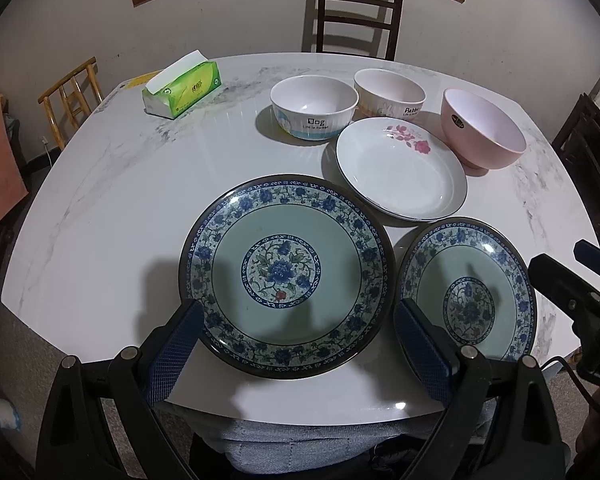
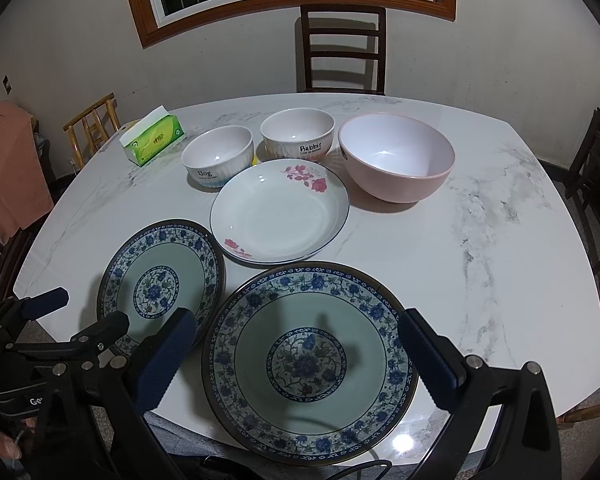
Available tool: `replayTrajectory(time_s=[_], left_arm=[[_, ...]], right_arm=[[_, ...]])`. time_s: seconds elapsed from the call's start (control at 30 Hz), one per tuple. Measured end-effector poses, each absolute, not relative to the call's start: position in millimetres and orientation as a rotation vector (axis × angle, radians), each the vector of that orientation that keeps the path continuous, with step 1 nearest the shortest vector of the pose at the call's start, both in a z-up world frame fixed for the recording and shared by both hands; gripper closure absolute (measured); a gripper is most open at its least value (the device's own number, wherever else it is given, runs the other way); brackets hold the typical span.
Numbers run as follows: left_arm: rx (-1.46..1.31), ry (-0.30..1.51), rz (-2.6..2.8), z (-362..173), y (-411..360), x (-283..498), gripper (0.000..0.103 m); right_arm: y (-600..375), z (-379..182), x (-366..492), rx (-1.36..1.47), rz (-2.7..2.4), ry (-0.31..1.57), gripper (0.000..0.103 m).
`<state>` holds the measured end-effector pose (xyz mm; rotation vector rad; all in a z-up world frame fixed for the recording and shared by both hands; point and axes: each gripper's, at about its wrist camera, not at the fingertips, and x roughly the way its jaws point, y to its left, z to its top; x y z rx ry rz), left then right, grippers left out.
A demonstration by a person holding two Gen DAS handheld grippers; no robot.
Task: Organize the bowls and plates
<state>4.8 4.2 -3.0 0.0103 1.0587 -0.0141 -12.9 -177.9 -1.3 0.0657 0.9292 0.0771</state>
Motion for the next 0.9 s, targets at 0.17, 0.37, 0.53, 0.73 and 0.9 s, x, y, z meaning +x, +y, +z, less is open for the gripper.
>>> replayTrajectory(time_s=[0.17,0.37,0.53,0.73,0.9], left_arm=[[0.01,1.062,-0.014,-6.8,5.0,2.7,0.008],[0.01,1.062,-0.012,-6.7,5.2,2.9,0.008],[0.002,1.063,-0.014,-8.6,7.0,2.6,0.008],[-0.027,1.059,-0.042,-9.8,11.4,5.9,0.008],[-0.109,1.051,-0.103,-9.0,28.3,8.6,0.008]], right_arm=[[-175.9,-1.4,-14.4,0.063,0.079,0.932,0.0],[-176.0,-2.4,-14.5,0.062,0.077,0.933,0.0],[-175.5,-1.6,-14.3,0.059,0.08,0.93,0.0],[-173.6,-1.4,-10.7,0.07,0.11,0.933,0.0],[-175.2,-2.5,-3.4,0.13,0.209,0.946,0.001]])
